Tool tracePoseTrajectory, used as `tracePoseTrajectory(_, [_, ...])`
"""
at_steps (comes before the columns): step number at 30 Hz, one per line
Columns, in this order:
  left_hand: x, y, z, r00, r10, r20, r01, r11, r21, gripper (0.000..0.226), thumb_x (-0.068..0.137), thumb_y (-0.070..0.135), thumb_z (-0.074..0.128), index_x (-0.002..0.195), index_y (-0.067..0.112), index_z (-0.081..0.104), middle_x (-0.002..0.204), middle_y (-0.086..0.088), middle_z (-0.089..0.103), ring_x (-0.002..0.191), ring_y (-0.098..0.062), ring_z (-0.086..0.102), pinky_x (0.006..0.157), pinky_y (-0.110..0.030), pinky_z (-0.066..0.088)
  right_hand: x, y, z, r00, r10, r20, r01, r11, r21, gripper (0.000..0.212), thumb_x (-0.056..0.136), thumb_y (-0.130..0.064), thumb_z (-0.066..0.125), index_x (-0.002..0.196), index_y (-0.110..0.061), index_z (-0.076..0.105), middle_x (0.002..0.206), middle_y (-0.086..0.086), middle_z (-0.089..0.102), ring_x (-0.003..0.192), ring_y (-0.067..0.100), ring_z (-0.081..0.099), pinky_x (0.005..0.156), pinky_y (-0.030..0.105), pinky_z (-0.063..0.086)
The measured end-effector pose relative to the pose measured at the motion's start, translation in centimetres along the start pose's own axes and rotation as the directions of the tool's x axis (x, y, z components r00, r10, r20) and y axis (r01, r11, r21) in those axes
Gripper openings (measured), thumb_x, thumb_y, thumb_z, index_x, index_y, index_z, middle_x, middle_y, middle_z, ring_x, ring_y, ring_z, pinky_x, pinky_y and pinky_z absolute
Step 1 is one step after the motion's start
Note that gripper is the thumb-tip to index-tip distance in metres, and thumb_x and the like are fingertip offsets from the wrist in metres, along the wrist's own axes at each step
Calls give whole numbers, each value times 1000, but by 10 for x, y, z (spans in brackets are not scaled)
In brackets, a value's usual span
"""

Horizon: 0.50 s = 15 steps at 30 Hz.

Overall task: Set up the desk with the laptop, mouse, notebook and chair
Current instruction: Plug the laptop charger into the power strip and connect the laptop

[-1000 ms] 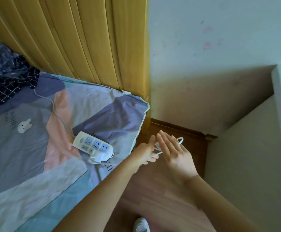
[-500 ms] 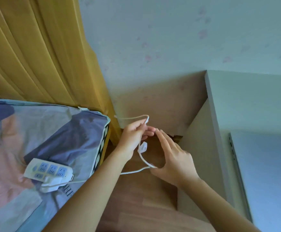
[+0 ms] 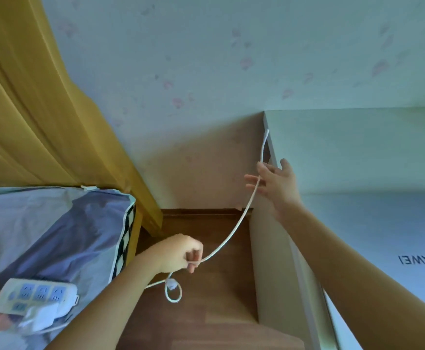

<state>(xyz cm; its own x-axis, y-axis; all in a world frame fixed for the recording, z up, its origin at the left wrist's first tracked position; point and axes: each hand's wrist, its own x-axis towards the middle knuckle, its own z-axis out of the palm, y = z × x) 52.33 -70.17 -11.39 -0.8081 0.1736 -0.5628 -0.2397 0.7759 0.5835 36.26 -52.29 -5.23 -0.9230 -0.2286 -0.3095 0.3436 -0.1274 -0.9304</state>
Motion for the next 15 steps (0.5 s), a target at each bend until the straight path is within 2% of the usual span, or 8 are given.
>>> tracePoseTrajectory(2, [10,-9,1,984,-176,19,167,958,234,25,76,-9,53,78,13,64,81,-1,73,75,-16,67,70,-29,53,3,1,-5,999,-25,-32,23,998,-58,66,94,-3,50,147,-7,12,94,5,62,57,12,63,50,22,54])
tracePoseTrajectory(4, [24,-16,-2,912,-404,69,371,886,277,20,80,0,55,76,13,70,82,0,72,76,-16,66,75,-28,54,3,4,-8,998,-55,-40,51,994,-98,54,92,-3,51,142,-3,30,81,4,66,48,8,57,47,21,49])
tracePoseTrajectory(6, [32,-19,-2,874,-471,118,427,862,274,21,82,6,56,75,14,74,77,2,70,73,-13,65,74,-27,54,-2,8,-10,999,-34,-11,33,998,-53,39,94,-16,53,130,-4,46,80,6,68,57,12,59,55,28,51])
tracePoseTrajectory(7, [38,-16,-4,888,-451,95,414,871,265,21,82,5,56,78,14,75,77,3,71,73,-12,65,73,-26,54,-6,11,-10,1000,10,18,-10,1000,-9,35,95,-25,50,125,-7,51,84,8,69,66,15,62,61,33,53])
tracePoseTrajectory(10, [35,-6,4,980,-198,4,190,947,260,27,81,-3,57,87,17,73,80,6,73,76,-9,68,73,-26,56,-19,20,-11,977,176,120,-189,976,105,43,98,-45,34,111,-12,59,95,12,72,87,23,67,80,45,54])
tracePoseTrajectory(12, [35,-3,9,984,-177,18,172,973,155,27,79,-7,57,88,15,71,80,4,73,77,-8,68,70,-23,55,-26,24,-14,971,191,146,-217,958,188,54,98,-49,26,107,-10,62,77,14,72,70,24,68,78,38,53])
tracePoseTrajectory(14, [41,-1,13,972,-218,87,207,971,123,28,79,-7,59,96,13,70,88,0,74,82,-11,69,68,-21,53,-28,26,-16,981,150,119,-168,972,162,58,98,-49,26,102,-8,67,48,7,54,42,18,51,63,33,47])
tracePoseTrajectory(15, [44,-1,15,964,-244,109,229,965,128,31,80,-4,62,106,14,69,96,-2,74,88,-13,69,73,-22,53,-27,27,-16,987,125,103,-139,980,143,57,98,-49,30,97,-8,69,42,3,42,36,14,38,55,30,41])
